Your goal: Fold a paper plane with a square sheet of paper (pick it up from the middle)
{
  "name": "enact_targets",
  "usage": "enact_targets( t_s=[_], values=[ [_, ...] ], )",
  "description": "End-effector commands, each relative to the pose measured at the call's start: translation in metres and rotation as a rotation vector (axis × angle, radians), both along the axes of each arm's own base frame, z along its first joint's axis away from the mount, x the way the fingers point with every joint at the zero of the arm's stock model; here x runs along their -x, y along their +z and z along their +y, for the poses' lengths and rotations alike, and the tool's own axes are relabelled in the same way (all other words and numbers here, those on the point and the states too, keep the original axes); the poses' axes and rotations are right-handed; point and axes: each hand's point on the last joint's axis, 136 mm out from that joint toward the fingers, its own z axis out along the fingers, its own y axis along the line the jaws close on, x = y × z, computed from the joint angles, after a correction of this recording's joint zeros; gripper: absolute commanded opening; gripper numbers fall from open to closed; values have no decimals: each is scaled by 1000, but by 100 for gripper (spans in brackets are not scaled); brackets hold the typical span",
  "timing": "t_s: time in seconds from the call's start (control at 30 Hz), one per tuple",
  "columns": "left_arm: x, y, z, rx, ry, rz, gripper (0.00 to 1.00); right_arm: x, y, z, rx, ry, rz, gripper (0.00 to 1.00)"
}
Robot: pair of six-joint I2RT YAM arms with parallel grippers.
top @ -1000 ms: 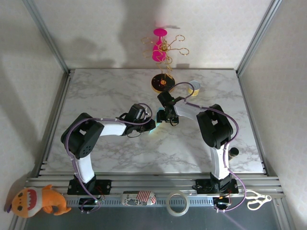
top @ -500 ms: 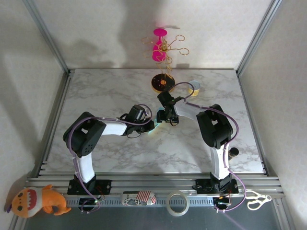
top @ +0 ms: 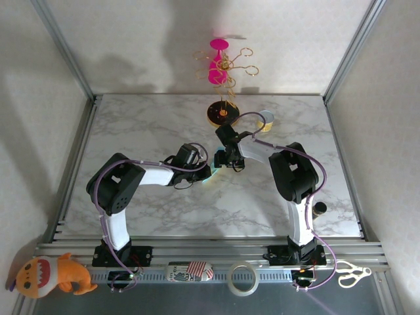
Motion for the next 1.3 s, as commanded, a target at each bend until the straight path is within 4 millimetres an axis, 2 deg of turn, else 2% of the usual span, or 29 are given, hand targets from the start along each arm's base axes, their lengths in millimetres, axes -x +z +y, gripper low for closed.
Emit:
enact_targets(
  t_s=[0.0,0.1,0.2,0.27,0.37,0.53,0.73,0.83,1.0,1.27],
  values=[
    [16,-38,30,-142,46,102,0,-7,-35,2,-48,24,48,71],
    [19,-43,34,-164,46,118,0,-37,28,18,-182,36,-71,72],
    [19,-42,33,-165,45,120,0,-46,81,28,-302,69,-182,73],
    [18,-41,33,-163,49,118,0,-42,98,30,-346,85,-227,71],
    [18,-40,31,-161,48,118,0,-30,103,29,-408,83,-260,61],
    [18,-42,31,-165,45,126,0,-9,91,40,-522,79,-230,42],
    [17,-41,30,-163,47,127,0,2,54,48,-548,38,-142,23],
    [17,-41,29,-163,45,129,0,8,42,54,-559,35,-110,17],
    [17,-41,28,-159,44,133,0,14,21,55,-548,17,-53,10],
    [16,-38,27,-150,48,133,0,18,-9,44,-480,-39,0,9]
  ],
)
